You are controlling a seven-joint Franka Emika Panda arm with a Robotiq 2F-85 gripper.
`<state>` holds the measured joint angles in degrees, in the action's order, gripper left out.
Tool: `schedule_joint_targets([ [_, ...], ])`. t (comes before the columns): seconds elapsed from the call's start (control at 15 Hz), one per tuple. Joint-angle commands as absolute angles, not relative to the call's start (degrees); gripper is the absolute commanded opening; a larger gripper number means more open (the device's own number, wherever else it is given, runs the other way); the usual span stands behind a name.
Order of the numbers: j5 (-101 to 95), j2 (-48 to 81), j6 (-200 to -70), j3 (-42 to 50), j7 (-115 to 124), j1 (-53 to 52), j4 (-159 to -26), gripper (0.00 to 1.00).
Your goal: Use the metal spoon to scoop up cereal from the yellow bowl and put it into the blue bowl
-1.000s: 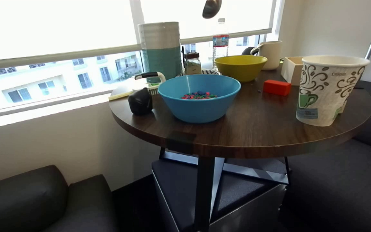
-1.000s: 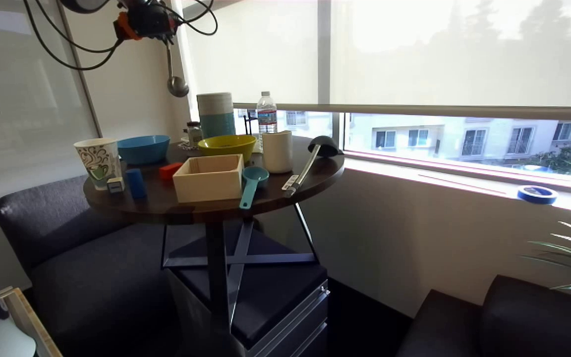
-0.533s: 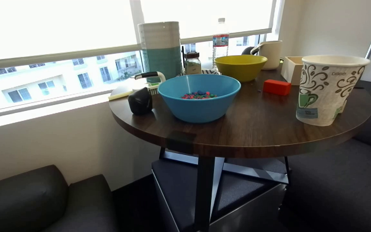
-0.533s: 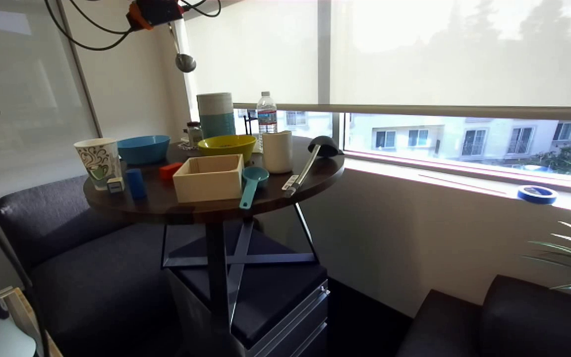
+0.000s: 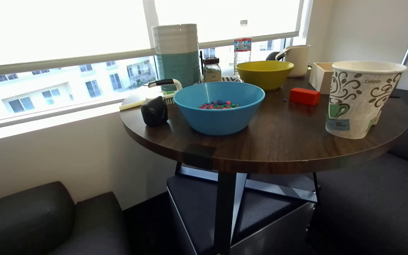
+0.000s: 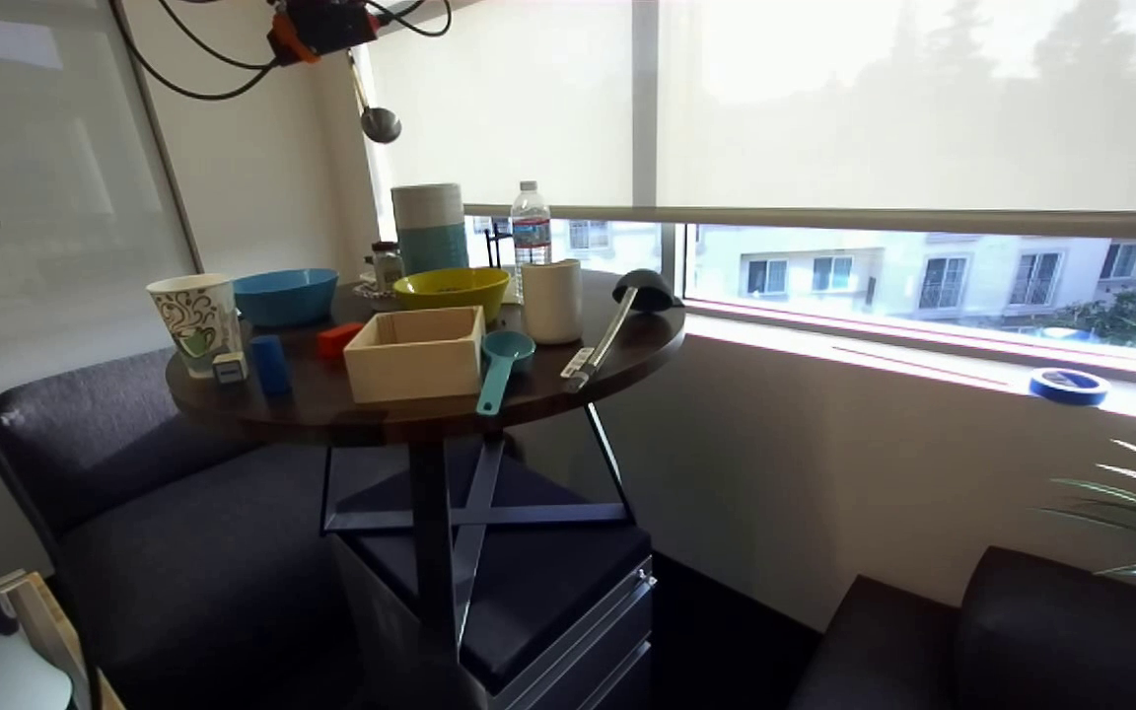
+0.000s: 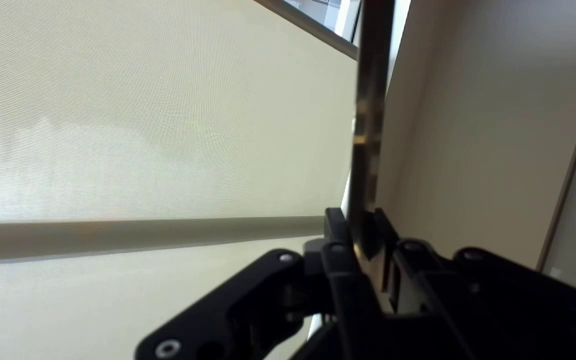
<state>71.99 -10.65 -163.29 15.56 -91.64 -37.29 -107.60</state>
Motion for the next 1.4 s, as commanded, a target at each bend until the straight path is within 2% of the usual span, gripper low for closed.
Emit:
schedule_joint_targets([
  [0.0, 75.5, -9.2, -161.0, 17.1, -95.6, -37.7, -105.5, 0.04],
  [0.6, 93.9, -6.0, -152.1, 20.7, -113.2, -37.3, -104.1, 0.04],
  [1.07, 101.2, -0.8, -145.3, 23.6, -121.7, -36.3, -103.5, 0.04],
  [1.13, 102.0, 0.1, -144.2, 13.9, -122.2, -25.9, -103.4, 0.04],
  [1.33, 102.5, 1.5, -142.9, 7.2, -123.3, -18.3, -103.8, 0.04],
])
